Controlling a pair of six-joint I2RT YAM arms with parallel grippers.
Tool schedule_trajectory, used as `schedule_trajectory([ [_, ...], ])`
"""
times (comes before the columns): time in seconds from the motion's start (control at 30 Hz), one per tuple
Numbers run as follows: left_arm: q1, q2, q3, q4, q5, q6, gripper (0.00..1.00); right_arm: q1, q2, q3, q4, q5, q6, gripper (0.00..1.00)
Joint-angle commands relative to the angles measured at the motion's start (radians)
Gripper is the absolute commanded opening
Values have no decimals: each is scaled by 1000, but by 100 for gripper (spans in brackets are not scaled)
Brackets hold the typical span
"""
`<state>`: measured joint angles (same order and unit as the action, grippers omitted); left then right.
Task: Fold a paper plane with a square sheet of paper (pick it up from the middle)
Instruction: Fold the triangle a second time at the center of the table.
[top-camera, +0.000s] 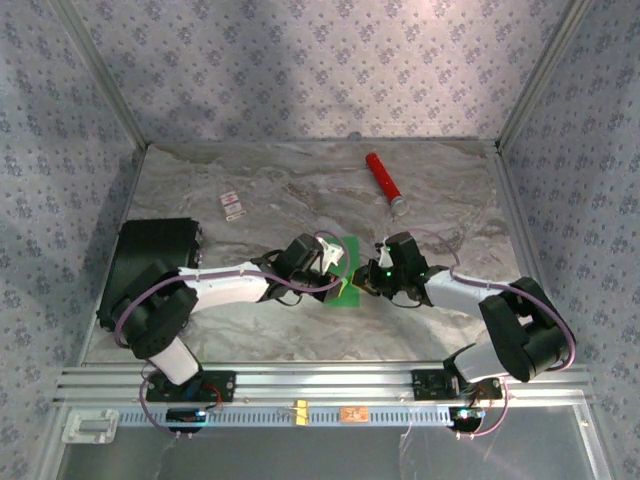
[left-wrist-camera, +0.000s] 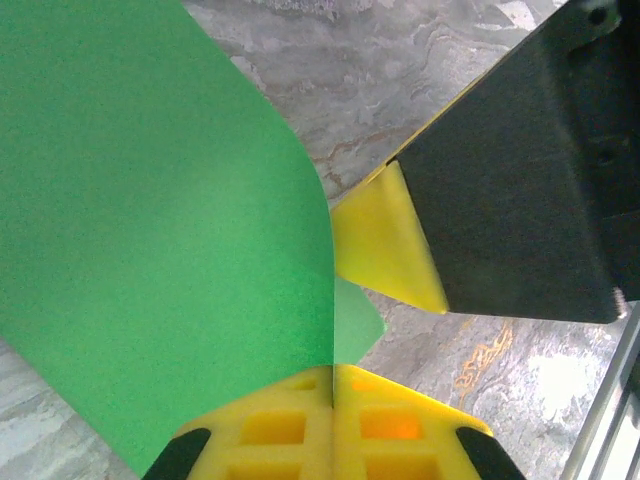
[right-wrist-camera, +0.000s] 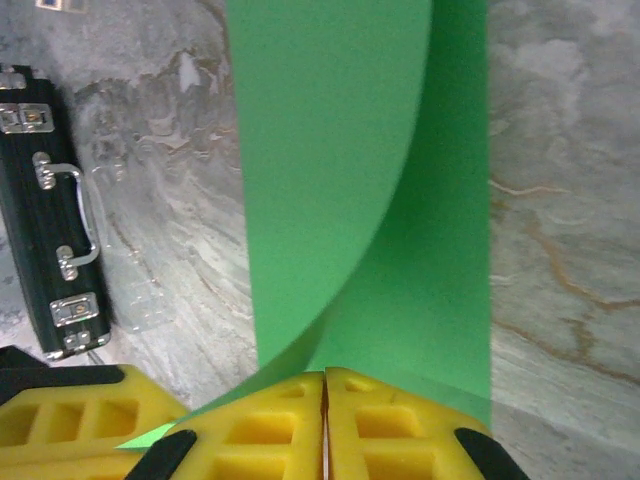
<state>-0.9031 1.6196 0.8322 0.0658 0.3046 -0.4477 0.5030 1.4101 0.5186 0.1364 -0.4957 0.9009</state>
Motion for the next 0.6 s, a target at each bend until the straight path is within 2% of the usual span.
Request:
schedule_trajectory([
  [0.0,5,-8,16,42,24,-34,0,17,-21,-12,-63,71,3,10],
  [0.27,4,-6,-3,72,19,-109,0,53,14,-10,-60,106,8,9],
  [0.43,4,-15,-21,65,0,-121,0,52,32,-5,-127,149,-27,8],
  [0.57,4,-18,-30,66,-6,-141,0,46,55,-4,-131,137,-49,8],
])
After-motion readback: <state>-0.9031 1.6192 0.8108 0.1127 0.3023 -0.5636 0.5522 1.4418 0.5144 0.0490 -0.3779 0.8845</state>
